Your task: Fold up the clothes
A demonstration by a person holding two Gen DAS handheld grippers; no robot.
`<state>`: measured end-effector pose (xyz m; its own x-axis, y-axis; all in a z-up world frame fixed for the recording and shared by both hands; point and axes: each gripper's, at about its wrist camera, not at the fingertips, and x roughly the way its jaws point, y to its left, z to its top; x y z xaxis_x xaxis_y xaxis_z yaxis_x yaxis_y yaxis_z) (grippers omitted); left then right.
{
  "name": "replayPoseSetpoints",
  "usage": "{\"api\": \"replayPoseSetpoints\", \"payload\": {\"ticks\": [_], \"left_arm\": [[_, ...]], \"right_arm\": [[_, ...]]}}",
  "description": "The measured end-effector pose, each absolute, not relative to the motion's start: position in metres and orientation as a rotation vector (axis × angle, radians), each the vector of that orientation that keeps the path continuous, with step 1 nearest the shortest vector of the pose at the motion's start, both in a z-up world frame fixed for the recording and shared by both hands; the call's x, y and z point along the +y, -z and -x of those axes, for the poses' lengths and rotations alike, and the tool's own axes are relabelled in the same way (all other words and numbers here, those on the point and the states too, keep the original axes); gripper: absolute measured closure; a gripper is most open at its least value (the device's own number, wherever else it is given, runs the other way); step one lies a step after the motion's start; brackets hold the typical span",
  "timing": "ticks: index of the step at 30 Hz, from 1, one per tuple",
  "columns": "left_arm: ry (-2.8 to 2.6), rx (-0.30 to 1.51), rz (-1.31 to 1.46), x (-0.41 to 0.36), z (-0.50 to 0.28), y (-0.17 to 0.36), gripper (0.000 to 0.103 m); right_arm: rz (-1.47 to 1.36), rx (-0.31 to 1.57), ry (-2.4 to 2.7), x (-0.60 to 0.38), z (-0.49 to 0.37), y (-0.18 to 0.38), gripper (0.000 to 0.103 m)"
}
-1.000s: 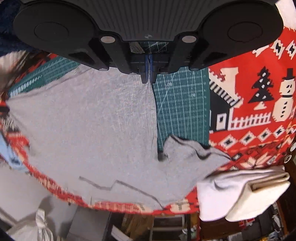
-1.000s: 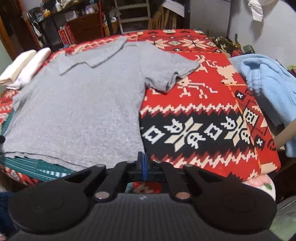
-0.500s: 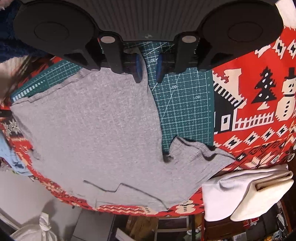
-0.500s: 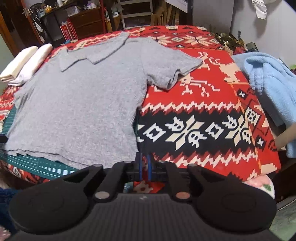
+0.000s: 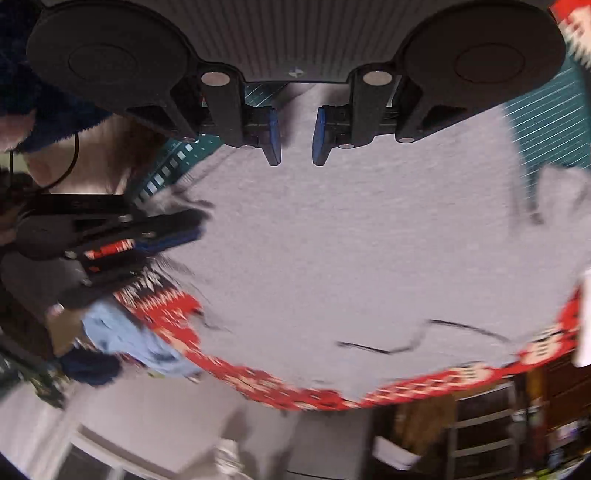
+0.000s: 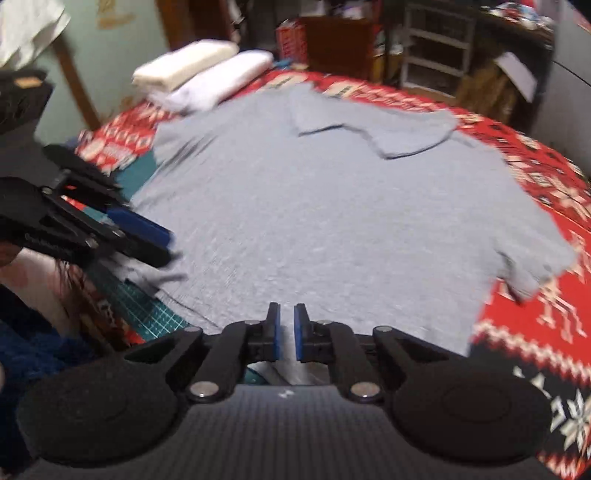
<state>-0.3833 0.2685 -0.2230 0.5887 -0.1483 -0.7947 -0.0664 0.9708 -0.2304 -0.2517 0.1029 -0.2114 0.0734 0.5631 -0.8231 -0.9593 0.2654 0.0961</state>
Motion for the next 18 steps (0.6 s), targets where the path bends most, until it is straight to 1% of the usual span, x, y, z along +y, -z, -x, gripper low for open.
{"api": "replayPoseSetpoints", "payload": {"ticks": [4, 6, 12, 18], "left_arm": [[0.071, 0.958, 0.230, 0.262, 0.380, 0.232, 0.086], [0.074, 0.978, 0.252, 0.264, 0.384, 0.232, 0.091], [0.094, 1.001, 0.270, 0.268, 0.399, 0.231, 0.091], [0.020, 0.978, 0.309, 0.278, 0.405, 0.223, 0.091]], "right_arm": [[0.623, 0.913, -1.264, 0.102, 0.259, 0.220, 0.097], [0.623, 0.930, -1.266, 0.096, 0.259, 0.219, 0.097], [0.565, 0.992, -1.260, 0.079, 0.250, 0.214, 0.097], [0.388, 0.999, -1.183, 0.065, 0.227, 0.205, 0.094]]}}
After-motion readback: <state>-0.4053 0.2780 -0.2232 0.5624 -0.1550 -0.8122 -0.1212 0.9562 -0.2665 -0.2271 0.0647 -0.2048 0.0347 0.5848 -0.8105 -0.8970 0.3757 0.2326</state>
